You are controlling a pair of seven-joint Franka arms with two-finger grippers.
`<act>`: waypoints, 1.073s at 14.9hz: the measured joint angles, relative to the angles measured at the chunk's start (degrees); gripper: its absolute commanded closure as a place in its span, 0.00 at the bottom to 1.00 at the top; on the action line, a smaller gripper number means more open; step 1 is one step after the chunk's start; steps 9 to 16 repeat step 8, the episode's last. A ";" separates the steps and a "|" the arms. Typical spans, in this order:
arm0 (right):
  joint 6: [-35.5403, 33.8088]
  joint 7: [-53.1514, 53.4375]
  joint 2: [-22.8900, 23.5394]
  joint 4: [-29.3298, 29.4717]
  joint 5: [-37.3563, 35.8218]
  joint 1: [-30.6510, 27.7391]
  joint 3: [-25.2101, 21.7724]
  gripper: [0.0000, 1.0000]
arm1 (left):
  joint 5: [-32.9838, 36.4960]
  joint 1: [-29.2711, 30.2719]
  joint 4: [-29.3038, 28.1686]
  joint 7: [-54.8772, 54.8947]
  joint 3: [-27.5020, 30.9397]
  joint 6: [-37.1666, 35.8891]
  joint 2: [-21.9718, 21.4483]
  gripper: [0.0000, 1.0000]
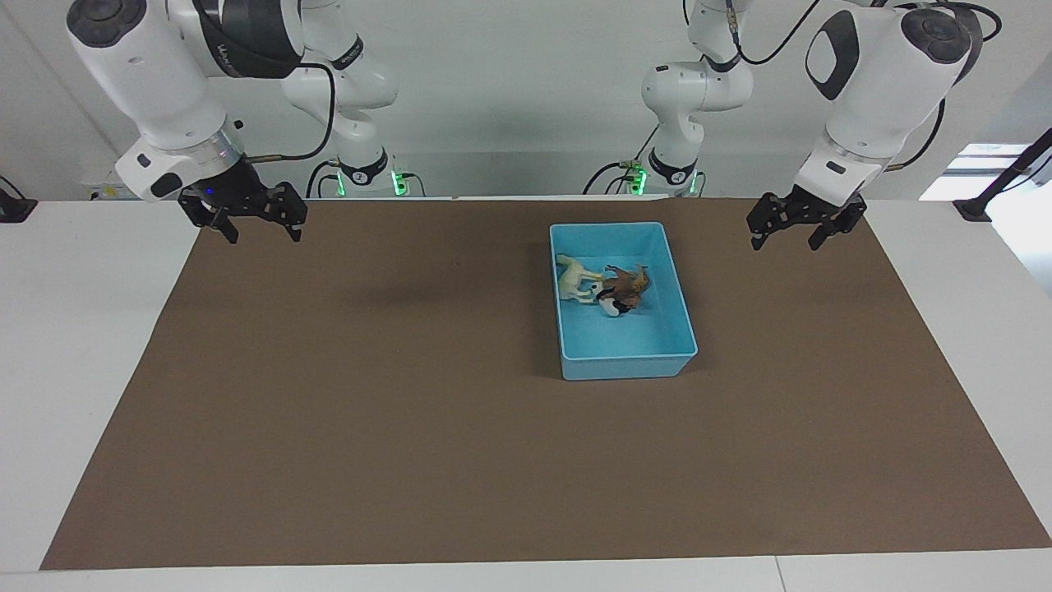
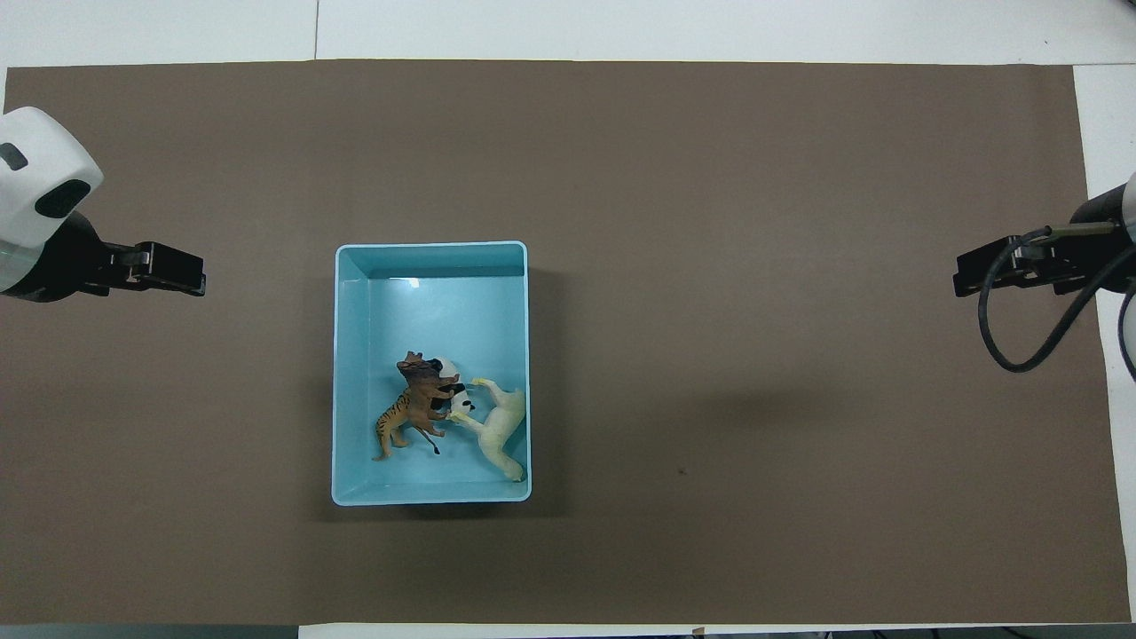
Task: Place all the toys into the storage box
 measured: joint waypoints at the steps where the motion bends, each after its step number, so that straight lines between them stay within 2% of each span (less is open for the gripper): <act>1: 0.09 -0.06 -0.05 0.00 -0.59 -0.13 0.00 0.00 | 0.00 0.00 0.00 0.00 0.00 0.02 0.00 0.00; 16: 0.16 -0.31 -0.22 0.00 -1.04 -0.82 0.02 0.00 | 0.00 0.00 0.00 0.00 0.03 0.06 0.00 0.00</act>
